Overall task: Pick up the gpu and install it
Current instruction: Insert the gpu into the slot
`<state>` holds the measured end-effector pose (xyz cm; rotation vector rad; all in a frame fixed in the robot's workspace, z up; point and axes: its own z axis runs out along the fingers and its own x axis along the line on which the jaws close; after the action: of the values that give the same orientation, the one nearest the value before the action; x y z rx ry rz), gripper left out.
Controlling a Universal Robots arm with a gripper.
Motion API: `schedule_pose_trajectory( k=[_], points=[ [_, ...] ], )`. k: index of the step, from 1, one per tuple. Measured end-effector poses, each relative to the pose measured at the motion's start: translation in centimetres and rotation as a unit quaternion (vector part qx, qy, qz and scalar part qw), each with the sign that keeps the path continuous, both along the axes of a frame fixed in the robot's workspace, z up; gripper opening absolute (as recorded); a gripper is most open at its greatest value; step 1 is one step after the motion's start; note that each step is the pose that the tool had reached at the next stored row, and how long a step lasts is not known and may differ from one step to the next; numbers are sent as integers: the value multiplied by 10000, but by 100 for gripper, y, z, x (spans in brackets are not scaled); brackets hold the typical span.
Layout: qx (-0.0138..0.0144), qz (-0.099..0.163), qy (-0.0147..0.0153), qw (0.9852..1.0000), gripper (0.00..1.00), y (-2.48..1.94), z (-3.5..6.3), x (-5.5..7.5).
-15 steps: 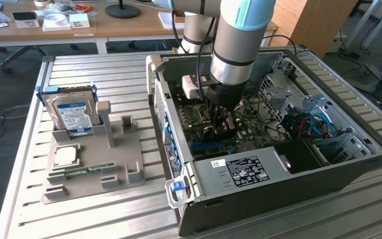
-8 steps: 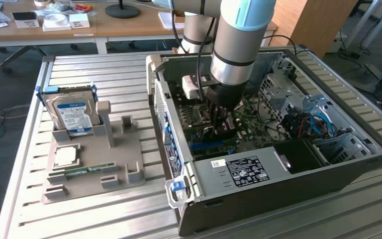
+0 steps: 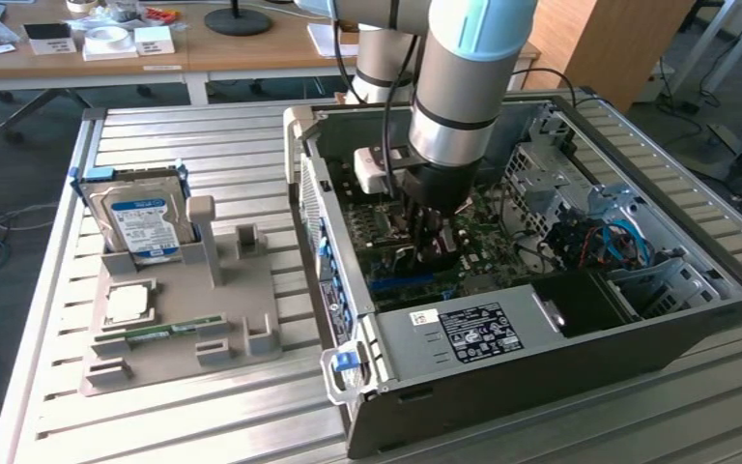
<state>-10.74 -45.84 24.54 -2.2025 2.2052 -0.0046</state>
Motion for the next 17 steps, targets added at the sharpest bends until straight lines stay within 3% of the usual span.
schedule_pose_trajectory(
  k=[17],
  points=[
    [2, 0, -1, 10000, 27, 1, -26, 0]
  ],
)
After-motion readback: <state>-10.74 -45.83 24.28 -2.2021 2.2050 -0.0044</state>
